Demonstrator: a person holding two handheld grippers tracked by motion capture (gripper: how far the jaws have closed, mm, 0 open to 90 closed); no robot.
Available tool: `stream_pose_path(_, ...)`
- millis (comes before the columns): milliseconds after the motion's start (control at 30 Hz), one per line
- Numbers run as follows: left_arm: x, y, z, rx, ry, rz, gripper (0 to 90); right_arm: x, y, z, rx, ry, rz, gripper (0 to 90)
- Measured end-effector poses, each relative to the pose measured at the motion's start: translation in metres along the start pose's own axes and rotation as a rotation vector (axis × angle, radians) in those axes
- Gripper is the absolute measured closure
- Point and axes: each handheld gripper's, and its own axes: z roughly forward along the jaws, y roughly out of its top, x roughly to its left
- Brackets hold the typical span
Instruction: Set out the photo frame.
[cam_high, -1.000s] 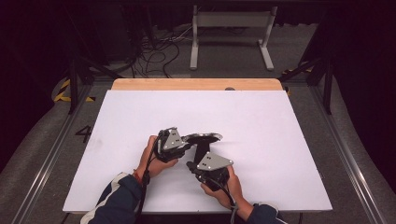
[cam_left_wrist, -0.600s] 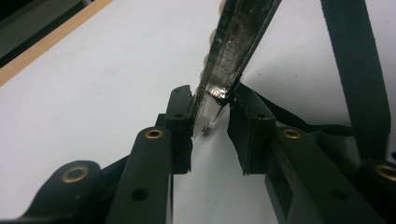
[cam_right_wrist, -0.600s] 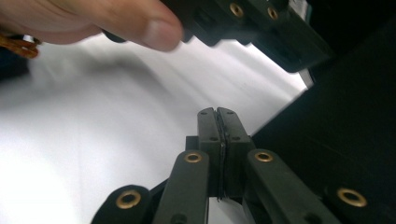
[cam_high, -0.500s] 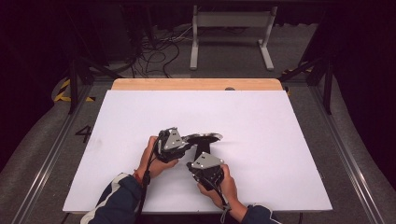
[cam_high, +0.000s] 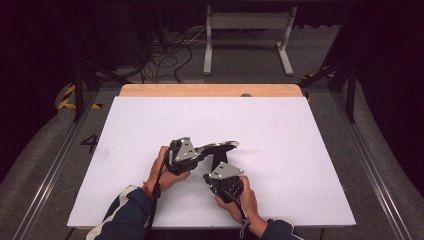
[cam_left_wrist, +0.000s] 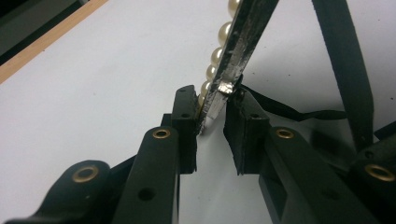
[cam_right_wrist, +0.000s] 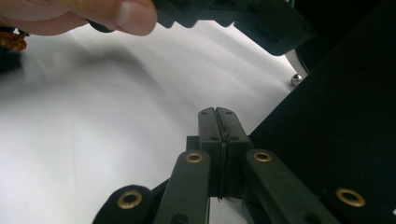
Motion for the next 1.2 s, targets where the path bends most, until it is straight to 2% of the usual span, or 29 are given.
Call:
stream_pose_path(167, 0.000, 0.000, 0.000, -0.006, -0.006, 0.000, 76.1, -0.005, -0.001, -0.002, 0.001, 0.016, 0.026, 90.0)
stream_pose_path(333, 0.000, -0.001, 0.000, -0.013, -0.008, -0.006, 75.3, -0.007, -0.003, -0.004, 0.001, 0.017, 0.025, 90.0)
stream_pose_path(400, 0.001, 0.000, 0.001, -0.024, -0.010, -0.020, 71.9, -0.008, -0.003, -0.004, 0.002, 0.020, 0.026, 90.0)
stream_pose_path(500, 0.001, 0.001, -0.001, -0.073, -0.047, -0.059, 66.6, -0.010, -0.003, -0.004, 0.004, 0.024, 0.029, 90.0)
stream_pose_path(533, 0.000, 0.004, -0.001, -0.073, -0.036, -0.049, 65.8, -0.011, -0.003, -0.005, 0.006, 0.027, 0.030, 90.0)
stream_pose_path(600, -0.001, 0.004, -0.002, -0.081, -0.039, -0.059, 66.8, -0.011, -0.003, -0.005, 0.007, 0.028, 0.031, 90.0)
stream_pose_path(667, 0.000, 0.005, -0.003, -0.090, -0.037, -0.060, 72.3, -0.013, -0.004, -0.006, 0.006, 0.031, 0.031, 90.0)
stream_pose_path(767, 0.000, 0.005, -0.005, -0.108, -0.051, -0.075, 72.6, -0.014, -0.004, -0.007, 0.008, 0.029, 0.033, 90.0)
stream_pose_path(1100, -0.005, 0.008, -0.006, -0.089, -0.036, -0.036, 73.6, -0.026, -0.008, -0.011, 0.014, 0.027, 0.060, 90.0)
stream_pose_path(1200, -0.006, 0.009, -0.006, -0.085, -0.030, -0.039, 73.8, -0.029, -0.010, -0.012, 0.002, 0.025, 0.051, 90.0)
